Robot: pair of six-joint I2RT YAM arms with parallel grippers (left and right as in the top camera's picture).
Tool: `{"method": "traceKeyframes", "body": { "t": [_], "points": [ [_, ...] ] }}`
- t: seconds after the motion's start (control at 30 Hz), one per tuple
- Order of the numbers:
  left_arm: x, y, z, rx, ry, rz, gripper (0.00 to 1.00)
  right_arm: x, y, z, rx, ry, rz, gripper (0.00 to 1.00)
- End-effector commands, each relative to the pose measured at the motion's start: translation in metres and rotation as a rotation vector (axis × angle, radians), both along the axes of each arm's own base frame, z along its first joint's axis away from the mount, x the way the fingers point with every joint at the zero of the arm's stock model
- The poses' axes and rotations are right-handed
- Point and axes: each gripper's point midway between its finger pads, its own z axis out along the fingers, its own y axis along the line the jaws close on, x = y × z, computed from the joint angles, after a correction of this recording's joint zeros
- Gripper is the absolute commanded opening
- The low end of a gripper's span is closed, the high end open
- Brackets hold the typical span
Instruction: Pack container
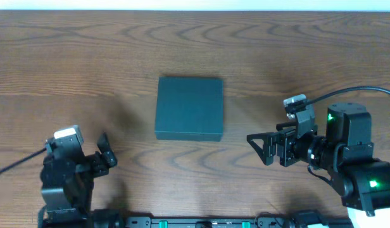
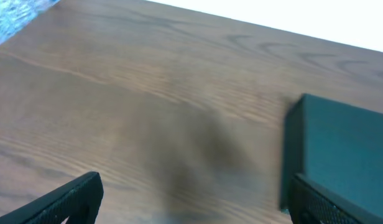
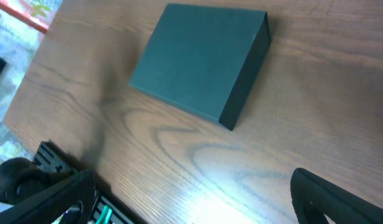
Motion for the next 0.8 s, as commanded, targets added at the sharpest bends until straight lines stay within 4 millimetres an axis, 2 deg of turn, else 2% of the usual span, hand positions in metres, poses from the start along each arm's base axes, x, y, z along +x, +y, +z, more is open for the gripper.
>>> {"method": "traceKeyframes", "body": {
  "t": [0.0, 0.13, 0.3, 0.77],
  "points": [
    [-0.001, 0.004, -0.024, 0.035, -0.007, -0.014, 0.95, -0.001, 0.001, 0.000, 0.002, 0.000, 0.006, 0.99],
    [-0.002, 0.014, -0.052, 0.041, -0.013, 0.029, 0.95, -0.001, 0.001, 0.000, 0.002, 0.000, 0.006, 0.99],
    [-0.003, 0.016, -0.080, 0.081, -0.007, 0.020, 0.95, -0.001, 0.001, 0.000, 0.002, -0.001, 0.006, 0.99],
    [-0.003, 0.005, -0.123, 0.092, 0.009, -0.056, 0.95, -0.001, 0.001, 0.000, 0.002, 0.000, 0.006, 0.99]
  ]
}}
